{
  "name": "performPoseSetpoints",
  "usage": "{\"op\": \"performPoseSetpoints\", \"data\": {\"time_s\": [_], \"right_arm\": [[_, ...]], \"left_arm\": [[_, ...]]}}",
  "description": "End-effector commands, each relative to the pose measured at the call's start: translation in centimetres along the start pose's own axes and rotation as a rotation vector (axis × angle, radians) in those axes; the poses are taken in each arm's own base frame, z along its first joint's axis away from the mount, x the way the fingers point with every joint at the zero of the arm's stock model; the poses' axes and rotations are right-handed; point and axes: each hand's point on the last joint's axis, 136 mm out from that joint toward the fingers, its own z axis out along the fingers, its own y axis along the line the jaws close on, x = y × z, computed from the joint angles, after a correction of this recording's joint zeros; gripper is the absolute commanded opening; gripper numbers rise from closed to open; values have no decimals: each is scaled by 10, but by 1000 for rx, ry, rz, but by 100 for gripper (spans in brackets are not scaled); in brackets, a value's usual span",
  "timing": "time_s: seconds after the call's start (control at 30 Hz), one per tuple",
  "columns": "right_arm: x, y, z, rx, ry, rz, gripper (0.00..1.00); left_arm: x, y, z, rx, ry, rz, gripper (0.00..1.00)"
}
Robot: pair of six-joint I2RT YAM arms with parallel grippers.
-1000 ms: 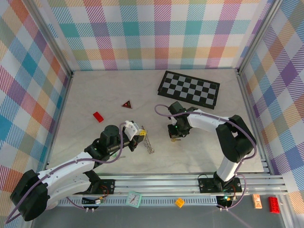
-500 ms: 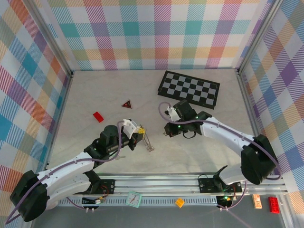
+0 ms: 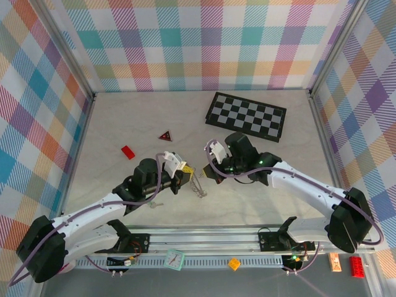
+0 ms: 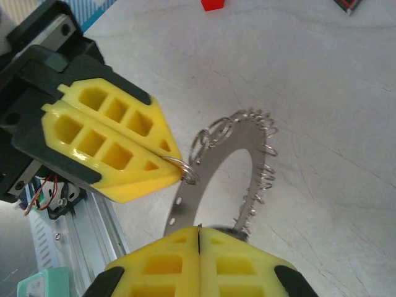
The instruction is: Put the keys on the keyring
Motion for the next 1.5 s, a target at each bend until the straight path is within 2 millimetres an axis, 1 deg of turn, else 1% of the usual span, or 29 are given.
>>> {"op": "performPoseSetpoints", "data": {"time_s": [0.0,0.43,0.6,0.87,1.1,1.47], "right_arm": [[-12,12,1,-40,-32,-75,0],[-17,16,13,-12,-23,-132,0],[-19,16,13,5,-29,-150,0],[-20,9,14,72,-27,-170,0],[-21,11,16,82,-25,-194,0],[-23,13,13,108,-46,-236,0]], "left_arm": [[-23,-14,-1,60,-50,5,0],[-18,-18,2,88,-28,-3,0],[-16,-19,3,93,-20,-6,0],[-16,-20,4,100,-16,-7,0],[-16,-20,4,105,-14,-7,0],[-14,-18,5,94,-8,-10,0]]}}
